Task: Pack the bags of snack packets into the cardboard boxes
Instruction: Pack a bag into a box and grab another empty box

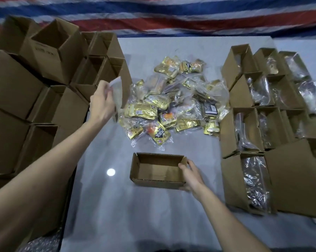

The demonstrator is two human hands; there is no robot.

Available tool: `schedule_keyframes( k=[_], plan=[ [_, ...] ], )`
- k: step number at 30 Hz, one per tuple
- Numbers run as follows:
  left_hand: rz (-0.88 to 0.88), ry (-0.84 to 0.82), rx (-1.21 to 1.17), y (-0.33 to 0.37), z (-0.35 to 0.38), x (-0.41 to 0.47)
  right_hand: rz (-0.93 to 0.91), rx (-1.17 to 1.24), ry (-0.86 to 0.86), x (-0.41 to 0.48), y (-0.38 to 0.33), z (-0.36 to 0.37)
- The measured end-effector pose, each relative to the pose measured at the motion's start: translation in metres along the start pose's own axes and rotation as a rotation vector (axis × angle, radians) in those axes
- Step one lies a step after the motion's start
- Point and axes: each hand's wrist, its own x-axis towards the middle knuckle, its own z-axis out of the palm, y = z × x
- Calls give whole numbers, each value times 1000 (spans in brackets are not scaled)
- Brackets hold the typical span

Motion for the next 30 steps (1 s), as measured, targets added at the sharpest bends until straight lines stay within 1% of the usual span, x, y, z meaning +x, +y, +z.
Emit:
schedule_keyframes(
  k=[2, 5, 9, 14, 18, 22, 26, 30],
  plan=[
    [118, -28, -39, 23, -22, -15, 1, 23, -2, -1, 1, 2],
    [247, -106, -95, 53, -50, -52, 11, 27, 15, -3, 3, 6],
    [333, -266, -222, 73, -65, -102, 7, 23, 17, -9, 5, 10],
    [394, -365, -102, 73, -49, -150, -6, 52, 21, -11, 12, 18],
    [386, -444, -34, 75, -38, -176, -67, 27, 17, -11, 21, 19],
    [464, -408, -18, 76, -39, -193, -78, 16, 0, -15, 26, 20],
    [436, -422, 26, 73, -39, -198, -68, 31, -7, -14, 23, 22],
    [376, -581, 89, 65, -34, -207, -70, 57, -1, -8, 27, 24]
  ],
)
